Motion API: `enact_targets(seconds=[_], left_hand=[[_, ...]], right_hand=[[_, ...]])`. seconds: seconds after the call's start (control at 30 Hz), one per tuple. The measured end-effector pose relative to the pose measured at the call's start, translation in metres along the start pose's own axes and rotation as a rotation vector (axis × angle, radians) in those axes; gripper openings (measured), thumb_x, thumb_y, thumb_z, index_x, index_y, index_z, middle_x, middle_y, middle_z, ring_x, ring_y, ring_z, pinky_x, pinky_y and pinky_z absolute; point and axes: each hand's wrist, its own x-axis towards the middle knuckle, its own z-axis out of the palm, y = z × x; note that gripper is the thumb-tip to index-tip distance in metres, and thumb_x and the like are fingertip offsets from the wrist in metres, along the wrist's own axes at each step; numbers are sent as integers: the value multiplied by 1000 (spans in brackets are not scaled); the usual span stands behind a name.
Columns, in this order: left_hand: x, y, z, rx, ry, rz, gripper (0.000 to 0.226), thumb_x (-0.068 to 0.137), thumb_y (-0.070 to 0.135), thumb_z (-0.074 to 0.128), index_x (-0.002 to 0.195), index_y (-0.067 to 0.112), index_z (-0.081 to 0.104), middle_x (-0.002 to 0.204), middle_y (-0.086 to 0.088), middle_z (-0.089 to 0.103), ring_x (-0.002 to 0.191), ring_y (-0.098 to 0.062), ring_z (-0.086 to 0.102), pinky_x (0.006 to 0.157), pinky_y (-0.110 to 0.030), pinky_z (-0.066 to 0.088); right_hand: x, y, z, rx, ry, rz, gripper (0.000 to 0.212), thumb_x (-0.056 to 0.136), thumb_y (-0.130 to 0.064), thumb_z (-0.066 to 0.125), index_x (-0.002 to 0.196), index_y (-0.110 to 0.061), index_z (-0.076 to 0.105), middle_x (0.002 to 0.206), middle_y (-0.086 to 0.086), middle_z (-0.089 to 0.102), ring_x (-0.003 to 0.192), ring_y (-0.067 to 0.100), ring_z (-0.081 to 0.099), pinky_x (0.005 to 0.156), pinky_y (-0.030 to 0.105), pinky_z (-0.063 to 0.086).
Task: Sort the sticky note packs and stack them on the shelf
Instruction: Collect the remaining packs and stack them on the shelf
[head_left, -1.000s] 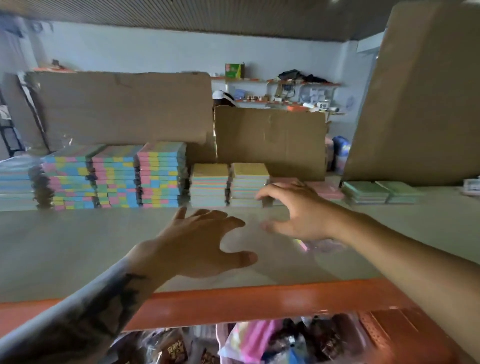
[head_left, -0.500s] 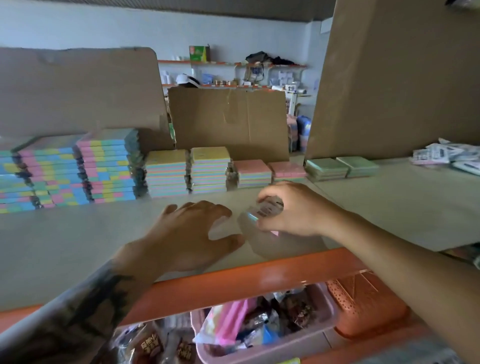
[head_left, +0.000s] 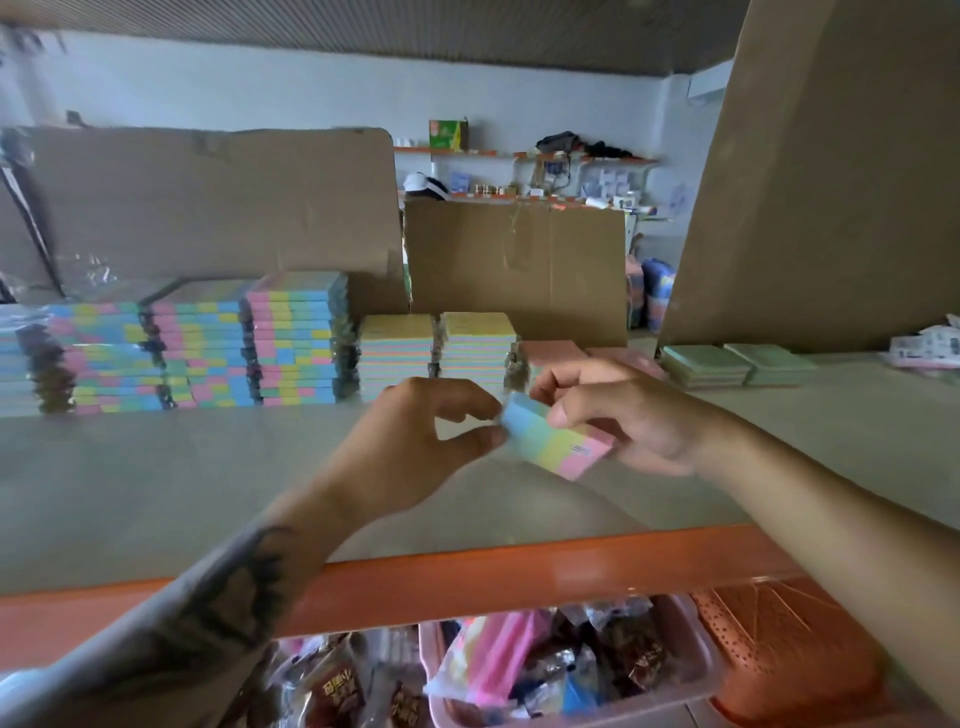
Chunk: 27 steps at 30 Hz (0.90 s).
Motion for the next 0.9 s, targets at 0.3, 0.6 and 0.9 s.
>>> enact_targets(seconds=[0.3, 0.6, 0.9], left_hand=[[-8, -2, -12, -125, 7, -31, 5, 93, 23, 74, 89, 25, 74, 83, 12, 74, 80, -8, 70, 82, -30, 55], [-36, -15, -37, -73, 222, -315, 55, 74, 61, 82, 121, 45, 59, 103, 18, 67, 92, -4, 65, 83, -38, 57], [-54, -12, -76, 472, 128, -339, 90, 61, 71, 81, 139, 45, 43, 131, 16, 51, 113, -13, 56, 96, -41, 48]], right_hand=[[12, -15, 14, -393, 84, -105, 39, 72, -31, 83, 98, -8, 65, 74, 0, 54, 68, 13, 47, 61, 30, 34], [48, -15, 57, -160, 335, -62, 35, 69, -19, 82, 61, -22, 48, 57, -10, 45, 60, 12, 46, 58, 27, 40], [75, -11, 112, 235, 208, 20, 42, 81, -19, 79, 60, -25, 44, 66, -3, 61, 61, 13, 58, 64, 33, 38]])
